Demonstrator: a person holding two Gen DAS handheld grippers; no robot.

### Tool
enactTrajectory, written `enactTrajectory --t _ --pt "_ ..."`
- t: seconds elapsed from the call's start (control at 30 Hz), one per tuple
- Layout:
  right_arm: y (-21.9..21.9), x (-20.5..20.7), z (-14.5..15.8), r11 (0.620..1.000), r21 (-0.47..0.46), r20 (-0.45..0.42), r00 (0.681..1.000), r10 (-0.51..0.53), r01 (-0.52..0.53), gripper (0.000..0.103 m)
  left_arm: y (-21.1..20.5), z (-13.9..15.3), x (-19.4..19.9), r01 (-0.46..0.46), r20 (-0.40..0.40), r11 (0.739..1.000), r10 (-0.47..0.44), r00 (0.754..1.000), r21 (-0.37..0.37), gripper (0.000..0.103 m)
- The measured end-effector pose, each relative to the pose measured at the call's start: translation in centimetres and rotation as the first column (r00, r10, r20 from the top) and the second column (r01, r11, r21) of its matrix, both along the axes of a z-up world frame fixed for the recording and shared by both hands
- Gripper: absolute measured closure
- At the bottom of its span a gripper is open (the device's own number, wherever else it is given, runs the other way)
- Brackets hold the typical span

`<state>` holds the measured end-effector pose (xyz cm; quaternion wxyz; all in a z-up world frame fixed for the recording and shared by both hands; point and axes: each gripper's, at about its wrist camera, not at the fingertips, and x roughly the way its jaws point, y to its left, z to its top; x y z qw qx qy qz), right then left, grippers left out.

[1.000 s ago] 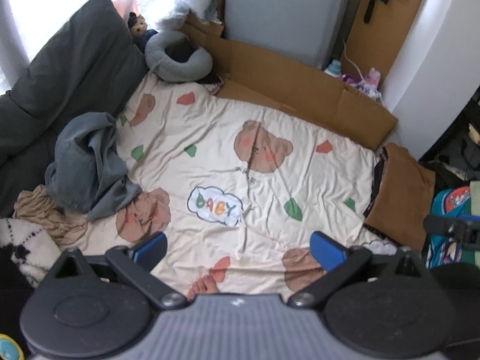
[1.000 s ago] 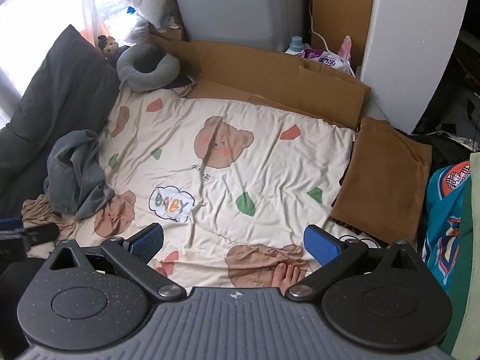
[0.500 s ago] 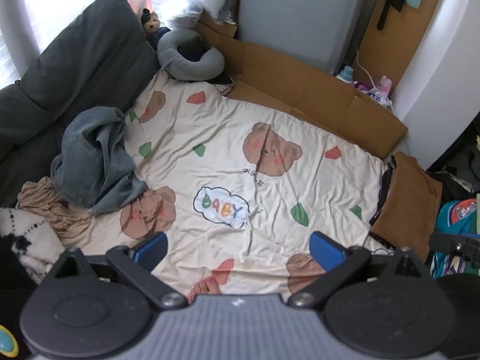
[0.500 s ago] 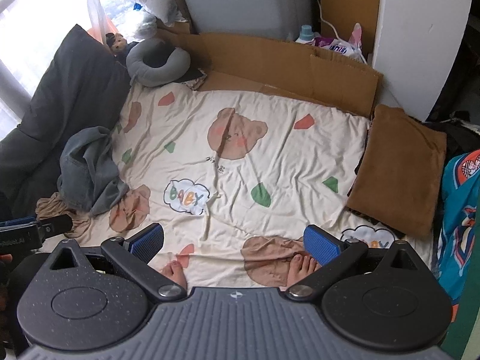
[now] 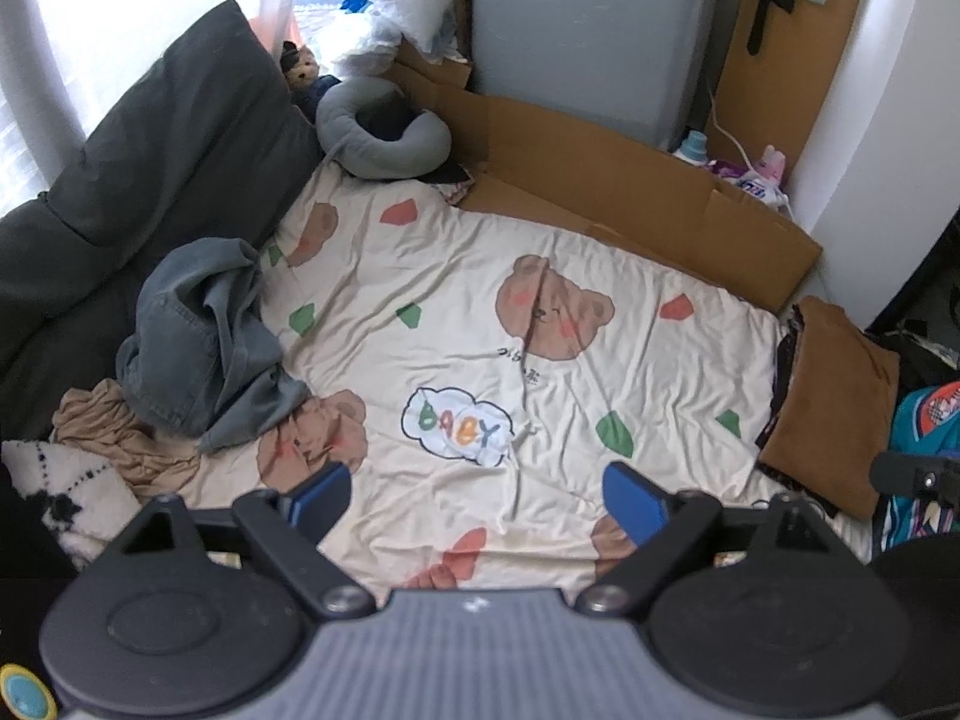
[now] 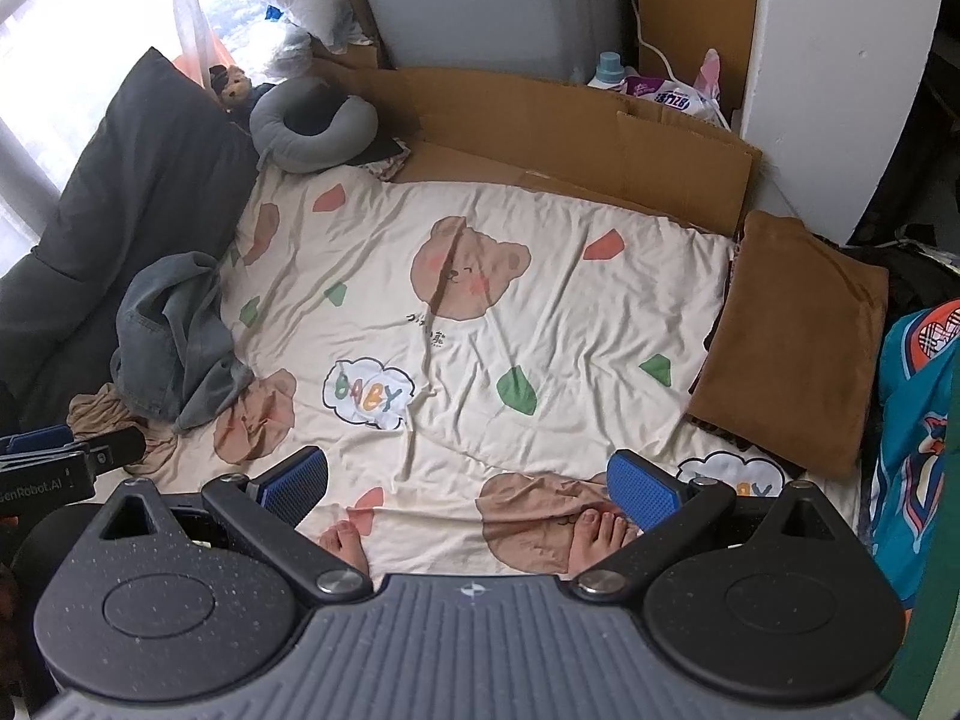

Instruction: Fold clothes

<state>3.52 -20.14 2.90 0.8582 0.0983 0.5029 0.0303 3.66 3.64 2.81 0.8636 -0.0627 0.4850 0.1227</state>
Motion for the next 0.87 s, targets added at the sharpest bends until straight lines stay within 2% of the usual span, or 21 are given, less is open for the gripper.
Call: enactTrajectory --t 0.87 --pt "-1.1 0.2 -0.1 1.000 0.000 0.005 1.000 -0.007 0.007 0.001 -0.1 -0.2 0.0 0.022 -0.008 1.000 -0.022 1.000 0.001 0.008"
